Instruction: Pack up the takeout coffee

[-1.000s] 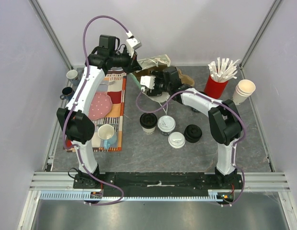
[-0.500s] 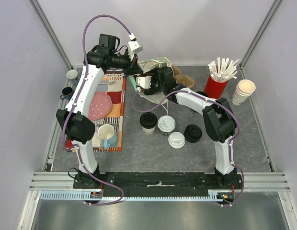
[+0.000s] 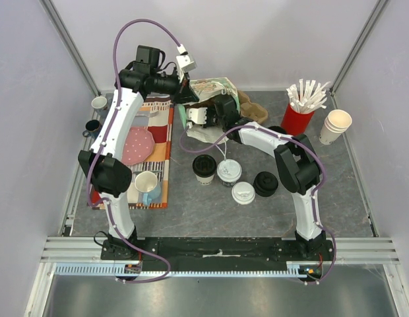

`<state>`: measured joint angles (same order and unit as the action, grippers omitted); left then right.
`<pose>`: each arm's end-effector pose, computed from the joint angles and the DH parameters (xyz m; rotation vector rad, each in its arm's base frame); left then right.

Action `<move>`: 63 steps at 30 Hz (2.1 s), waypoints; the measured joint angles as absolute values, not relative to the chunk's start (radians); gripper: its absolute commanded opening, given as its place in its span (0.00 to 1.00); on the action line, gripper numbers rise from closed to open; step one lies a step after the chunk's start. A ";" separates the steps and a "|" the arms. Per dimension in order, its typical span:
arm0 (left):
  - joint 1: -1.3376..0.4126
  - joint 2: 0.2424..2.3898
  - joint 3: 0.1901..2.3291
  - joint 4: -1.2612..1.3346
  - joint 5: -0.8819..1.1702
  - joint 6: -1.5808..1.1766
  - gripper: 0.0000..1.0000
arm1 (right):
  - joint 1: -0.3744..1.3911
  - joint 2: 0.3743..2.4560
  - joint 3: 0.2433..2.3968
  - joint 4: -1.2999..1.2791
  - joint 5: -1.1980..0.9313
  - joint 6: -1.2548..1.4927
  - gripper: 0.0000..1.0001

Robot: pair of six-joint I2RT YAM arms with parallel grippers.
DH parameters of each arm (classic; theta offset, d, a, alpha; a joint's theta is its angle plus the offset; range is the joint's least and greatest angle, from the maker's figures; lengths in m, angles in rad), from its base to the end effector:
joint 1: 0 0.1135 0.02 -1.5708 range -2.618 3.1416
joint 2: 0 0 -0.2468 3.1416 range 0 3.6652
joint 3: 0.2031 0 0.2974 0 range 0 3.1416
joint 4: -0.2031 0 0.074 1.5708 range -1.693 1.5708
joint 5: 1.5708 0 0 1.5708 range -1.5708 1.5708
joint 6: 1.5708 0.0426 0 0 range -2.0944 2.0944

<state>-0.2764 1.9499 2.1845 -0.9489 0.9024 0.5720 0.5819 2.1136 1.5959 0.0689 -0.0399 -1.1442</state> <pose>0.4301 -0.1568 0.4031 1.2536 1.6771 -0.8424 0.4463 0.2956 0.1822 -1.5616 1.3026 -0.3155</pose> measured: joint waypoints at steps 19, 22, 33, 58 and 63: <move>-0.270 1.950 2.197 -0.905 0.892 0.558 0.02 | 0.546 2.058 1.610 -0.026 -0.149 -0.985 0.00; -0.270 1.950 2.196 -0.876 0.899 0.558 0.02 | 0.517 1.995 1.567 -0.047 -0.216 -0.960 0.00; -0.273 1.945 2.183 -0.859 0.836 0.558 0.02 | 0.500 1.861 1.494 -0.034 -0.355 -0.885 0.00; -0.297 1.944 2.159 -0.702 0.577 0.419 0.02 | 0.496 1.572 1.373 -0.121 -0.488 -0.802 0.00; -0.290 1.944 2.152 -0.691 0.532 0.419 0.02 | 0.479 1.505 1.355 -0.120 -0.505 -0.779 0.00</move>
